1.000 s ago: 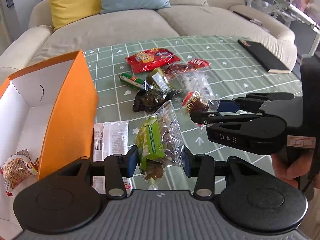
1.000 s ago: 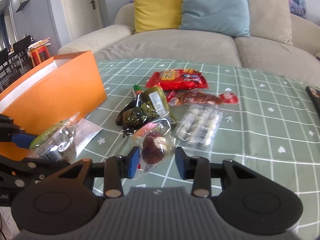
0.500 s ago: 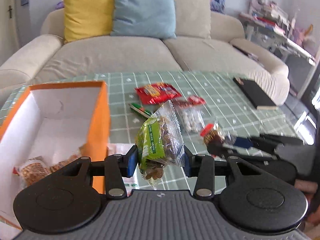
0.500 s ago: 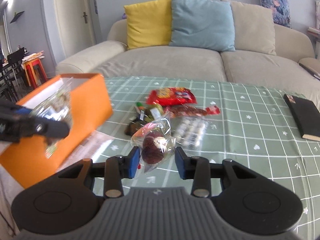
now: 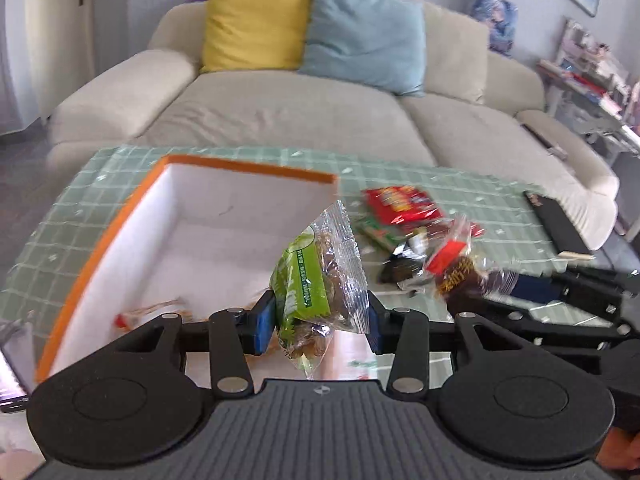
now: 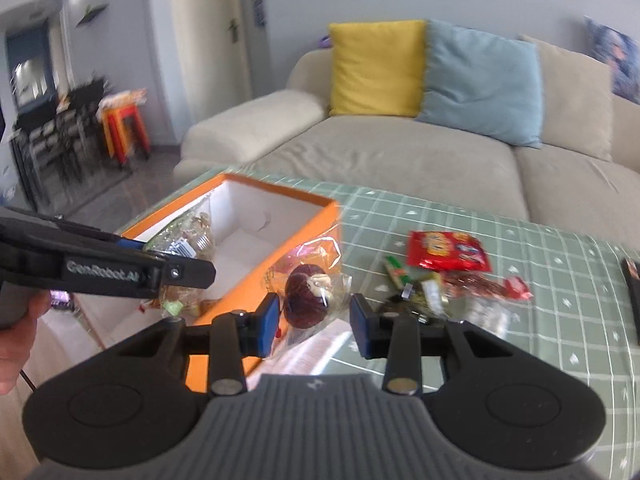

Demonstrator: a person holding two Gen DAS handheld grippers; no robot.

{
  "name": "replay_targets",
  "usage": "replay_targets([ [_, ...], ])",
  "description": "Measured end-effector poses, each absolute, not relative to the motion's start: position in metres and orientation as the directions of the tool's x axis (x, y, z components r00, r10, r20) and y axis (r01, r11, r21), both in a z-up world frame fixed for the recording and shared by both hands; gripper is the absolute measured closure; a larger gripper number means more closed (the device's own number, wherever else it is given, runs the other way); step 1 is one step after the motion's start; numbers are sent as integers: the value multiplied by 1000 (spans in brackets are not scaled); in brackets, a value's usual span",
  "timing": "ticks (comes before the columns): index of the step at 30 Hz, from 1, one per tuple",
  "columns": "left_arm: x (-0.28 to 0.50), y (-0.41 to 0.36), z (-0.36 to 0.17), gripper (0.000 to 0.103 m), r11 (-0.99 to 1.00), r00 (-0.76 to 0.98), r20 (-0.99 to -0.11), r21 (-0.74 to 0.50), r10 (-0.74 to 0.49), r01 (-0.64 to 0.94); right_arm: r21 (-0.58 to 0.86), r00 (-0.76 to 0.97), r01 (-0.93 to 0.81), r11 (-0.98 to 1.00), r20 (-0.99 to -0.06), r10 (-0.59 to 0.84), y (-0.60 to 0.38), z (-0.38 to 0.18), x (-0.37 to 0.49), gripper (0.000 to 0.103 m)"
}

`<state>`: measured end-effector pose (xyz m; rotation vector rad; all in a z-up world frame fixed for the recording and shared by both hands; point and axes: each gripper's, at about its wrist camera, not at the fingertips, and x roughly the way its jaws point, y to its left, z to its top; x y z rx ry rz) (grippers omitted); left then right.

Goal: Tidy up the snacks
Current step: 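Carry both bags over the orange box and open both grippers to release them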

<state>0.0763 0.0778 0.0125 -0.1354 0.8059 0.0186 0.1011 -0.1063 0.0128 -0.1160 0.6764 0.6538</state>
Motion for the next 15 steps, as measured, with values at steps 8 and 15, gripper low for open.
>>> replay_targets([
  [8, 78, 122, 14, 53, 998, 605, -796, -43, -1, -54, 70, 421, -751, 656, -716, 558, -23, 36, 113, 67],
  [15, 90, 157, -11, 53, 989, 468, -882, -112, -55, -96, 69, 246, -837, 543, -838, 486, 36, 24, 131, 67],
])
